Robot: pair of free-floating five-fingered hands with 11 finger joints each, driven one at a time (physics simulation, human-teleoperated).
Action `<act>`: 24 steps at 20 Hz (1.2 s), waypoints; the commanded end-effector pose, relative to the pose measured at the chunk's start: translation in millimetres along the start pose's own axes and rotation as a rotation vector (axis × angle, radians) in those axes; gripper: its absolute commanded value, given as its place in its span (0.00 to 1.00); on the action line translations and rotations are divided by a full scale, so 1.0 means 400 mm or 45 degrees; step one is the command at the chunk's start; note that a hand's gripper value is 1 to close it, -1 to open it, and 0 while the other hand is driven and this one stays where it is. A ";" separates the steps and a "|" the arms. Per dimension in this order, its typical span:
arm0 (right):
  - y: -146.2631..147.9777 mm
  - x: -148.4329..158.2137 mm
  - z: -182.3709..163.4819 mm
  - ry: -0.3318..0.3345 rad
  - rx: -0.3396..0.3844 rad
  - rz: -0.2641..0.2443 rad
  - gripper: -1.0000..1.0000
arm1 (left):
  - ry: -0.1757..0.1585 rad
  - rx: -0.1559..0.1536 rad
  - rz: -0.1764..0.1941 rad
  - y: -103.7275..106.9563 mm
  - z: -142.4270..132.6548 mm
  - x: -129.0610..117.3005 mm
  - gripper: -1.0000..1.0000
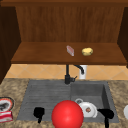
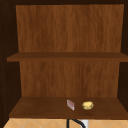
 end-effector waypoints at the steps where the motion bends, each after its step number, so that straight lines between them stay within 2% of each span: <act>1: 0.003 0.036 -0.007 0.079 -0.078 0.052 0.00 | 0.000 0.000 0.000 0.000 0.000 0.000 0.50; 3: 0.009 0.059 -0.013 0.093 -0.093 0.063 0.00 | 0.000 0.000 0.000 0.000 0.000 0.000 0.50; 6: 0.007 0.072 -0.016 0.076 -0.044 0.057 0.00 | 0.000 0.000 0.000 0.000 0.000 0.000 0.50; 7: 0.005 0.057 -0.014 0.057 -0.049 0.021 0.50 | -0.001 0.013 0.001 0.000 0.006 0.000 0.00; 8: 0.004 0.062 -0.015 0.048 -0.056 0.028 0.50 | 0.008 0.024 0.006 -0.001 0.006 0.000 0.00; 11: 0.002 0.071 -0.016 0.036 -0.067 0.014 0.50 | 0.003 0.006 0.020 0.000 0.000 0.002 0.00; 15: 0.003 0.074 -0.016 0.035 -0.074 0.004 0.50 | -0.034 -0.016 0.033 0.021 -0.005 0.012 0.00; 19: 0.003 0.074 -0.016 0.035 -0.077 0.000 0.50 | -0.059 -0.028 0.043 0.063 -0.011 0.032 0.00; 24: 0.003 0.074 -0.016 0.036 -0.080 -0.003 0.50 | -0.069 -0.027 0.052 0.133 -0.018 0.047 0.00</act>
